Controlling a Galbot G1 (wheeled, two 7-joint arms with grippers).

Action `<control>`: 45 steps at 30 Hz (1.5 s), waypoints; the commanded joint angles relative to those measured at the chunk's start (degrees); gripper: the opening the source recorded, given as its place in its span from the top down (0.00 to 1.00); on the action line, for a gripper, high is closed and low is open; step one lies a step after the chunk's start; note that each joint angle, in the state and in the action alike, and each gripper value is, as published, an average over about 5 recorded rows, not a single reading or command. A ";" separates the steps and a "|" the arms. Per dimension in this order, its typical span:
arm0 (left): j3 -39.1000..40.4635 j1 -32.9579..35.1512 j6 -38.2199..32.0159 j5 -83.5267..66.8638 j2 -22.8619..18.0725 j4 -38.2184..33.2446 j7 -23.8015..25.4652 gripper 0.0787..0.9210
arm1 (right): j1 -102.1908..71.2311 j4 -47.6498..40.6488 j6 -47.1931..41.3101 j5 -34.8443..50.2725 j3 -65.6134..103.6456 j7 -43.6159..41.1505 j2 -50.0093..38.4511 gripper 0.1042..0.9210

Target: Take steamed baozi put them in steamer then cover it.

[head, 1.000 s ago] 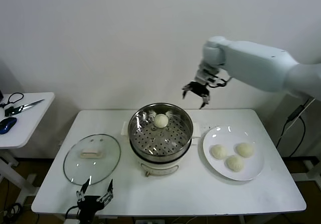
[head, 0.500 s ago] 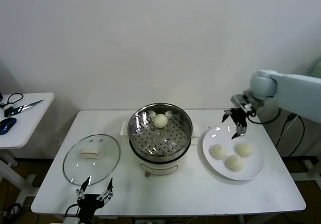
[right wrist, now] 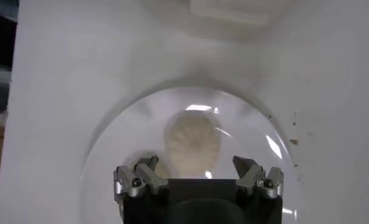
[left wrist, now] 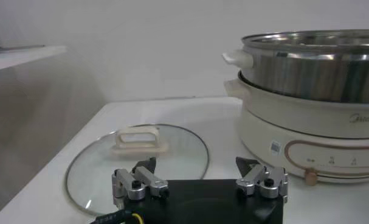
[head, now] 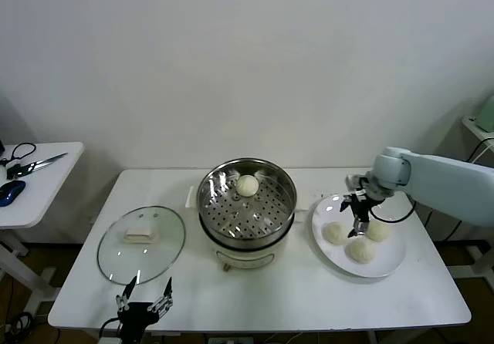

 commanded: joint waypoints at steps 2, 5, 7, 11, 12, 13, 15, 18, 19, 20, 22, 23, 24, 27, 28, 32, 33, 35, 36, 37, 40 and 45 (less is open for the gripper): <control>0.08 0.19 -0.15 0.06 -0.06 0.10 -0.02 0.12 | -7.58 -2.86 -2.69 -3.00 4.92 2.02 2.28 0.12; 0.23 0.25 -0.15 0.21 -0.05 0.06 -0.01 0.12 | -8.32 -3.69 -2.99 -4.13 6.01 3.01 2.65 0.13; 0.23 0.25 -0.15 0.31 -0.04 0.08 -0.01 0.12 | -8.43 -4.06 -3.07 -4.51 6.37 3.15 2.67 0.15; 0.19 0.23 -0.17 0.46 0.00 0.12 -0.03 0.12 | -8.00 -4.02 -2.74 -4.79 6.30 2.65 2.36 0.19; 0.18 0.24 -0.17 0.47 0.02 0.12 -0.03 0.12 | -7.94 -3.98 -2.63 -4.68 6.41 2.57 2.29 0.20; 0.18 0.23 -0.17 0.47 0.03 0.12 -0.03 0.12 | -7.94 -3.96 -2.55 -4.47 6.56 2.53 2.24 0.21; 0.19 0.20 -0.18 0.48 0.06 0.15 -0.03 0.12 | -7.92 -3.81 -2.24 -4.03 7.14 2.38 2.13 0.23; 0.22 0.13 -0.19 0.52 0.07 0.20 -0.03 0.12 | -7.09 -3.28 -1.65 -3.08 7.75 1.58 1.78 0.26; 0.23 0.11 -0.18 0.55 0.05 0.19 -0.04 0.12 | -6.52 -3.04 -1.41 -2.62 7.77 1.13 1.59 0.27; 0.25 0.09 -0.18 0.60 0.04 0.17 -0.04 0.12 | -5.88 -2.77 -1.14 -2.13 7.66 0.66 1.36 0.27; 0.30 0.08 -0.18 0.74 -0.02 0.10 -0.04 0.12 | -4.19 -2.12 -0.51 -1.28 7.14 -0.31 0.77 0.27; 0.34 0.10 -0.19 0.84 -0.05 0.05 -0.04 0.12 | -3.06 -1.70 -0.17 -0.90 6.73 -0.78 0.34 0.28; 0.39 0.14 -0.21 0.93 -0.09 0.00 -0.04 0.12 | -1.74 -1.23 0.18 -0.48 6.19 -1.27 -0.16 0.28; 0.52 0.33 -0.30 1.17 -0.25 -0.25 -0.04 0.12 | 4.18 0.43 1.62 1.89 3.47 -2.91 -1.87 0.28; 0.54 0.43 -0.33 1.24 -0.31 -0.36 -0.04 0.12 | 7.18 1.04 2.35 3.21 1.86 -3.69 -2.39 0.28; 0.56 0.86 -0.51 1.50 -0.43 -0.84 -0.04 0.12 | 20.44 2.97 5.32 8.11 -4.72 -7.05 -3.45 0.28; 0.58 0.95 -0.56 1.60 -0.43 -0.90 -0.04 0.12 | 23.39 3.26 5.78 9.21 -5.93 -7.82 -3.30 0.28; 0.66 1.08 -0.64 1.84 -0.45 -0.98 -0.05 0.12 | 29.80 3.75 6.41 12.29 -8.17 -9.31 -2.39 0.28; 0.72 1.14 -0.67 1.96 -0.46 -1.02 -0.05 0.12 | 32.30 3.95 6.38 14.01 -8.87 -9.70 -1.66 0.28; 0.77 1.18 -0.69 2.05 -0.47 -1.06 -0.06 0.12 | 34.95 4.27 6.25 16.08 -9.50 -10.08 -0.69 0.28; 1.00 1.25 -0.64 2.35 -0.46 -1.17 -0.05 0.12 | 40.60 6.67 4.78 22.13 -10.17 -9.78 2.68 0.28; 1.24 1.22 -0.42 2.55 -0.29 -1.40 -0.04 0.12 | 41.47 14.42 -0.57 30.48 -7.79 -4.64 9.44 0.28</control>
